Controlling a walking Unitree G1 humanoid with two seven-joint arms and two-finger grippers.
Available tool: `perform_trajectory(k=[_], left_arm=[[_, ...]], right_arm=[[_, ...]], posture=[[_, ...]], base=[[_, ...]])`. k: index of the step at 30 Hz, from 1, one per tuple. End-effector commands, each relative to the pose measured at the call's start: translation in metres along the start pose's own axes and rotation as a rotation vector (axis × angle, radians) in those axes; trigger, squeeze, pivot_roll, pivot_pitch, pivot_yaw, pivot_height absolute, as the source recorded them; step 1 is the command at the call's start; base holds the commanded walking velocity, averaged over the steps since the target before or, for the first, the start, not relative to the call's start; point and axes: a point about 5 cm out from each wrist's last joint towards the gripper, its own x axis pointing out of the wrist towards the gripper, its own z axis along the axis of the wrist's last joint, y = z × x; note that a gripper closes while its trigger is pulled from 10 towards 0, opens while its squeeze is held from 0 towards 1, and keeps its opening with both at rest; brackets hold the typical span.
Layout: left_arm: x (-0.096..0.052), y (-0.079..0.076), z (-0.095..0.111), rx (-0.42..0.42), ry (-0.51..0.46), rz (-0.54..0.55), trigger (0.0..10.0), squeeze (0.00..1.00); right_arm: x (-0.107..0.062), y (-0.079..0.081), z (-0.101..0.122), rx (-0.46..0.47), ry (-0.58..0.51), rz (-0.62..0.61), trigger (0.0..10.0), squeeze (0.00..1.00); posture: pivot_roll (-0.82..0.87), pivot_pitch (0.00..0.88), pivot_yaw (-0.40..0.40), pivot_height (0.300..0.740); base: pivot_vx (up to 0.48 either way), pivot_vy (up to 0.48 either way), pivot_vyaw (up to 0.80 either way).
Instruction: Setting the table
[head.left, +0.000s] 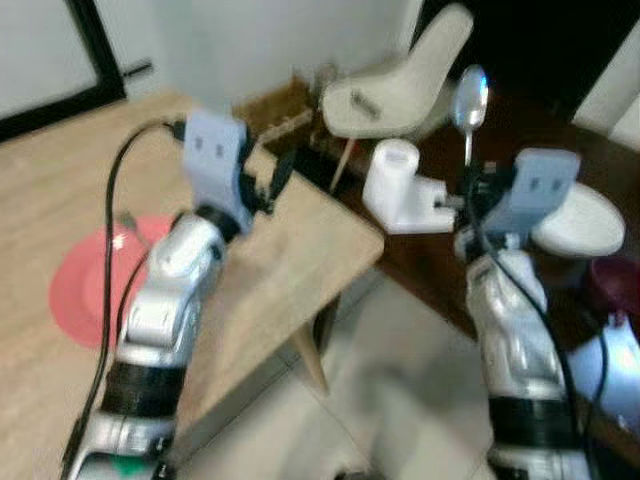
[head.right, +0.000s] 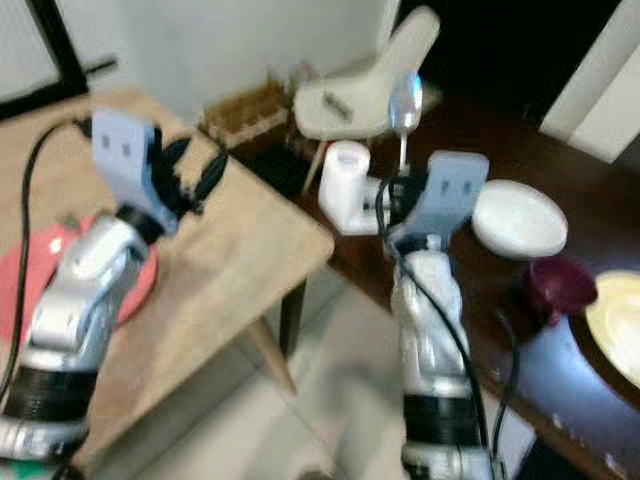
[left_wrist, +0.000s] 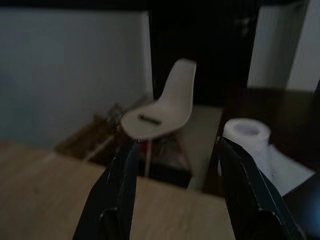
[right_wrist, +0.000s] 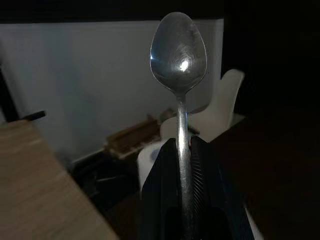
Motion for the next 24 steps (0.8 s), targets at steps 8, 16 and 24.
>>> perform_trajectory(k=[8, 16, 24], left_arm=[[0.001, -0.0071, -0.0016, -0.013, 0.006, -0.033, 10.0, 0.0], [0.0007, -0.0076, -0.0013, -0.016, 0.006, -0.037, 10.0, 0.0], [0.001, -0.008, -0.0006, -0.022, 0.005, -0.038, 10.0, 0.0]], right_arm=[[-0.0034, -0.0094, -0.0029, -0.008, 0.011, -0.029, 10.0, 0.0], [-0.0033, -0.0088, -0.0029, -0.007, 0.013, -0.027, 10.0, 0.0], [-0.0031, -0.0083, -0.0029, -0.006, 0.014, -0.024, 10.0, 0.0]], posture=[[-0.13, 0.0, 0.063, 0.74], [-0.13, 0.0, 0.063, 0.74], [-0.13, 0.0, 0.063, 0.74]], base=[[0.0, 0.0, -0.8], [0.0, 0.0, -0.8], [0.0, 0.0, -0.8]])
